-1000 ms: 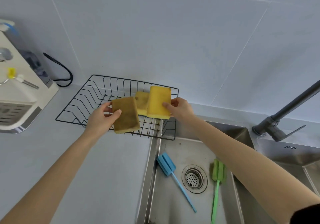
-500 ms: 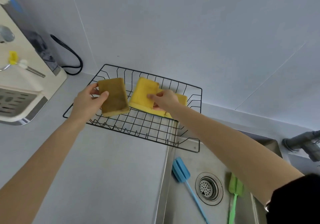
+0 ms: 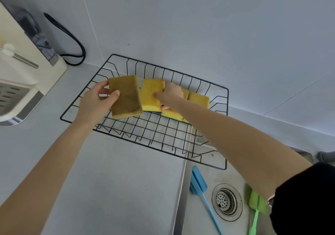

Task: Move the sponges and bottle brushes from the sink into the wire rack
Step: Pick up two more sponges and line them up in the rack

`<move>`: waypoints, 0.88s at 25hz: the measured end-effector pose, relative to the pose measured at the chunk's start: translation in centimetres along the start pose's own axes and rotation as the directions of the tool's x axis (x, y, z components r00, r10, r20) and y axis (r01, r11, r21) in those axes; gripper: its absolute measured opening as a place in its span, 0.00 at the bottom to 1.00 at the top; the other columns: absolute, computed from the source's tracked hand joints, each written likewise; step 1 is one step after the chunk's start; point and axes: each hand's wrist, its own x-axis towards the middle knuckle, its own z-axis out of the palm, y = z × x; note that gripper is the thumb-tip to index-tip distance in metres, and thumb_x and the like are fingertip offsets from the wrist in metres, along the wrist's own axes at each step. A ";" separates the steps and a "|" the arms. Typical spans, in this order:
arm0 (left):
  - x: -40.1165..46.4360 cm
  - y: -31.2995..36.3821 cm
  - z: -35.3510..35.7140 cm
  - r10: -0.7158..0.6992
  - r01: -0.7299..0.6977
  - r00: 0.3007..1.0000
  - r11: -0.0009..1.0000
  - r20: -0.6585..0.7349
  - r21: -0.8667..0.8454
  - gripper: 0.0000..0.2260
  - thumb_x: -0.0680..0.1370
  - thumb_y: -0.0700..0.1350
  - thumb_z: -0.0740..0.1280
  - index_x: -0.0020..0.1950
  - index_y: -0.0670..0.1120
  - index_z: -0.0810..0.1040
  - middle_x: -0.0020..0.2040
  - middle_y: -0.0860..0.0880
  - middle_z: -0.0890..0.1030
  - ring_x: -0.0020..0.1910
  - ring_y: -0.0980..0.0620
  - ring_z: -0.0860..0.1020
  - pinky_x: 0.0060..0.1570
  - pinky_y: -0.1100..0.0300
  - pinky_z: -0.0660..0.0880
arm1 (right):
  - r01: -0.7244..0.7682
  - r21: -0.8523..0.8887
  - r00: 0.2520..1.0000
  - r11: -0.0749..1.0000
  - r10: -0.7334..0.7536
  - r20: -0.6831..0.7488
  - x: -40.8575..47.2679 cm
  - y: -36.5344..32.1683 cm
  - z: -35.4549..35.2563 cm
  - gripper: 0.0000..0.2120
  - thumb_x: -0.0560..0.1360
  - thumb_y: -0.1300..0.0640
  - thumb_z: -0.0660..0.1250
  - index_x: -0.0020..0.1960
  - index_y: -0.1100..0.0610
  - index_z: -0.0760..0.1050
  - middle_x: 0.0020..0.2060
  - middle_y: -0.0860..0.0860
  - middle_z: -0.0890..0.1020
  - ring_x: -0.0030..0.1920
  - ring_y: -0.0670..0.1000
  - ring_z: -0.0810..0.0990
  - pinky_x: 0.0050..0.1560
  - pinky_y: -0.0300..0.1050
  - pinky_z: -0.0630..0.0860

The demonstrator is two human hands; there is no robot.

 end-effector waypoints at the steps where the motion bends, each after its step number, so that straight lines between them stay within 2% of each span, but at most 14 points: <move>1: 0.0 -0.1 0.0 -0.001 0.001 1.000 1.000 0.002 -0.003 0.20 0.76 0.46 0.63 0.68 0.47 0.67 0.54 0.50 0.72 0.53 0.49 0.73 0.57 0.50 0.74 | 0.011 -0.052 1.000 0.999 -0.012 -0.006 0.0 0.0 0.1 0.12 0.77 0.56 0.61 0.36 0.58 0.64 0.33 0.54 0.76 0.44 0.57 0.85 0.39 0.45 0.80; 3: 0.0 -0.3 0.0 -0.012 0.012 1.000 1.000 -0.004 -0.011 0.20 0.76 0.47 0.63 0.68 0.48 0.67 0.54 0.50 0.72 0.53 0.49 0.73 0.58 0.49 0.74 | 0.037 -0.147 0.999 0.988 -0.042 -0.034 -0.2 0.1 0.3 0.10 0.77 0.56 0.60 0.39 0.59 0.67 0.37 0.54 0.75 0.46 0.59 0.81 0.36 0.45 0.76; 4: 0.0 -0.4 0.0 -0.018 0.018 1.000 1.000 -0.006 -0.015 0.20 0.76 0.47 0.63 0.68 0.48 0.67 0.55 0.50 0.72 0.53 0.49 0.73 0.59 0.49 0.74 | 0.050 -0.195 0.997 0.980 -0.060 -0.049 -0.3 0.1 0.3 0.08 0.78 0.55 0.60 0.45 0.60 0.70 0.42 0.55 0.76 0.49 0.59 0.79 0.36 0.44 0.73; 6: 0.1 -0.5 0.0 -0.020 0.020 1.000 1.000 -0.005 -0.017 0.20 0.76 0.47 0.63 0.68 0.48 0.67 0.55 0.49 0.72 0.53 0.49 0.73 0.59 0.48 0.74 | 0.110 -0.320 0.986 0.941 -0.144 -0.084 -0.5 0.4 0.5 0.16 0.79 0.53 0.58 0.61 0.63 0.68 0.57 0.58 0.73 0.58 0.59 0.74 0.42 0.46 0.70; 7: 0.1 -0.5 0.0 -0.017 0.017 1.000 1.000 -0.004 -0.017 0.20 0.76 0.47 0.63 0.68 0.48 0.67 0.55 0.49 0.72 0.53 0.49 0.73 0.58 0.49 0.74 | 0.166 -0.373 0.974 0.913 -0.210 -0.081 -0.5 0.6 0.7 0.19 0.79 0.52 0.57 0.65 0.63 0.66 0.62 0.59 0.70 0.62 0.59 0.71 0.46 0.48 0.71; 10: 0.4 -0.5 0.0 -0.003 0.003 1.000 1.000 -0.004 -0.017 0.20 0.76 0.46 0.63 0.68 0.47 0.68 0.55 0.49 0.72 0.52 0.49 0.73 0.51 0.53 0.74 | 0.326 -0.526 0.922 0.786 -0.386 -0.005 -0.7 1.5 1.5 0.25 0.77 0.48 0.59 0.69 0.60 0.62 0.65 0.60 0.67 0.66 0.59 0.66 0.61 0.51 0.69; 12: 0.5 -0.4 0.1 0.001 -0.001 1.000 1.000 -0.008 -0.013 0.19 0.76 0.46 0.63 0.67 0.47 0.68 0.54 0.49 0.72 0.51 0.49 0.73 0.49 0.56 0.72 | 0.348 -0.607 0.911 0.714 -0.409 0.040 -0.8 1.8 2.3 0.29 0.76 0.45 0.61 0.71 0.58 0.61 0.67 0.60 0.65 0.67 0.60 0.65 0.64 0.52 0.66; 14: 0.7 -0.5 0.0 -0.003 0.003 1.000 1.000 -0.010 -0.006 0.19 0.76 0.46 0.63 0.67 0.47 0.68 0.54 0.49 0.72 0.51 0.49 0.73 0.50 0.55 0.73 | 0.351 -0.671 0.895 0.653 -0.444 0.037 -0.7 2.0 2.9 0.30 0.74 0.44 0.63 0.70 0.59 0.60 0.69 0.61 0.63 0.69 0.60 0.63 0.66 0.52 0.64; 16: 0.8 -0.7 -0.2 -0.010 0.010 1.000 1.000 -0.012 0.000 0.19 0.76 0.46 0.63 0.67 0.48 0.69 0.53 0.49 0.72 0.51 0.48 0.74 0.53 0.53 0.74 | 0.385 -0.702 0.869 0.599 -0.492 0.056 -0.4 2.1 3.1 0.33 0.75 0.46 0.63 0.73 0.58 0.56 0.74 0.60 0.56 0.74 0.60 0.55 0.72 0.54 0.57; 19: 1.1 -0.9 -0.3 -0.008 0.008 1.000 1.000 -0.012 0.026 0.19 0.76 0.47 0.63 0.67 0.48 0.68 0.54 0.49 0.72 0.52 0.49 0.73 0.54 0.52 0.73 | 0.438 -0.685 0.856 0.582 -0.503 0.120 0.3 2.5 3.3 0.33 0.77 0.47 0.59 0.76 0.51 0.48 0.77 0.58 0.49 0.77 0.59 0.46 0.76 0.56 0.46; 22: 1.4 -0.8 -0.2 0.006 -0.005 1.000 0.998 -0.020 0.067 0.19 0.77 0.46 0.62 0.67 0.47 0.68 0.53 0.49 0.72 0.51 0.49 0.72 0.53 0.53 0.72 | 0.401 -0.671 0.881 0.624 -0.463 0.096 0.1 2.8 3.9 0.30 0.79 0.49 0.57 0.76 0.53 0.48 0.76 0.61 0.51 0.77 0.61 0.47 0.76 0.54 0.46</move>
